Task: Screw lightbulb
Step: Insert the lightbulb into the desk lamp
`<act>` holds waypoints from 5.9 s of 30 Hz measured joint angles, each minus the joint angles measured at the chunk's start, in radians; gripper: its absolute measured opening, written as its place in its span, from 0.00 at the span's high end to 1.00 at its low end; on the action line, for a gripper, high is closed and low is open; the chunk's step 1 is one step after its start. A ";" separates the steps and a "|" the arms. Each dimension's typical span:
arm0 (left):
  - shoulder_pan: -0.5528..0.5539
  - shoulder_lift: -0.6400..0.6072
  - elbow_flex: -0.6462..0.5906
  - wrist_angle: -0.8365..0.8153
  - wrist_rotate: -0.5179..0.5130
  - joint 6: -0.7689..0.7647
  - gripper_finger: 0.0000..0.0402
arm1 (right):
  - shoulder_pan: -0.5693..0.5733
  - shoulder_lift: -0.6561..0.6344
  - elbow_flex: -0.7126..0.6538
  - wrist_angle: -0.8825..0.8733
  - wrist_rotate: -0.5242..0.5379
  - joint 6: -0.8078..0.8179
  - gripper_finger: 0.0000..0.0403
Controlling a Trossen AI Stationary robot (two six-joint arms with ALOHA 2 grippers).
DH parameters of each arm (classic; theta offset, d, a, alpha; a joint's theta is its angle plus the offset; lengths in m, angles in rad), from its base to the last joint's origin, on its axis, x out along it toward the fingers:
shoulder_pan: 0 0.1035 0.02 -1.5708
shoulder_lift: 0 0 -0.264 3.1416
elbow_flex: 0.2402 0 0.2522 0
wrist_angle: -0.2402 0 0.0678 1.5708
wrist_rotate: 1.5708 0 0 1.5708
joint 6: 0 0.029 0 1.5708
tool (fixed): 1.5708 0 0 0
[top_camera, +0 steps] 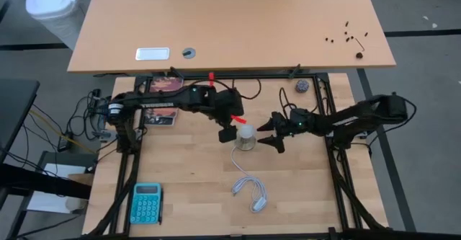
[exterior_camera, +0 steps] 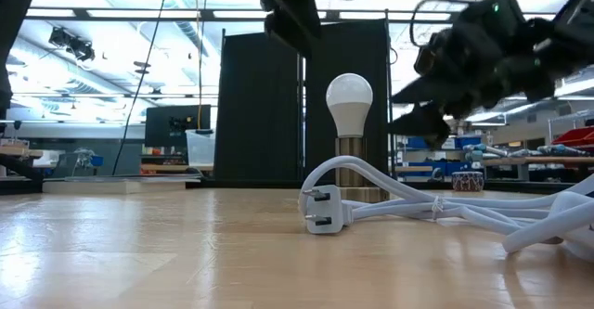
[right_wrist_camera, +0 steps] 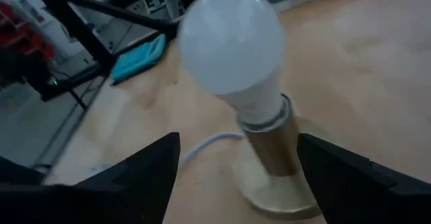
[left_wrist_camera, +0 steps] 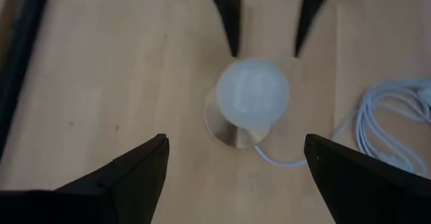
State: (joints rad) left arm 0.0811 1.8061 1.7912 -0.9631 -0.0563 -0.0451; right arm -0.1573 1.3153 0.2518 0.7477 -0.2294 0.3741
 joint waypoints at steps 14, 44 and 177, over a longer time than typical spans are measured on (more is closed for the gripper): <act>-0.090 -0.062 0.000 0.104 -0.128 -0.045 0.21 | 0.252 -0.279 0.445 -1.081 0.334 0.177 0.24; -0.269 -0.212 -0.844 1.109 -0.412 -0.468 0.21 | 0.009 -0.045 1.047 -1.714 0.070 -0.381 0.24; -0.153 0.263 -0.841 1.710 -0.463 -0.229 0.51 | 0.119 0.363 1.230 -1.699 0.267 -0.716 0.15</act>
State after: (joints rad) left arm -0.0722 2.0693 0.9504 0.7467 -0.5190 -0.2737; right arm -0.0383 1.6782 1.4813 -0.9513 0.0371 -0.3416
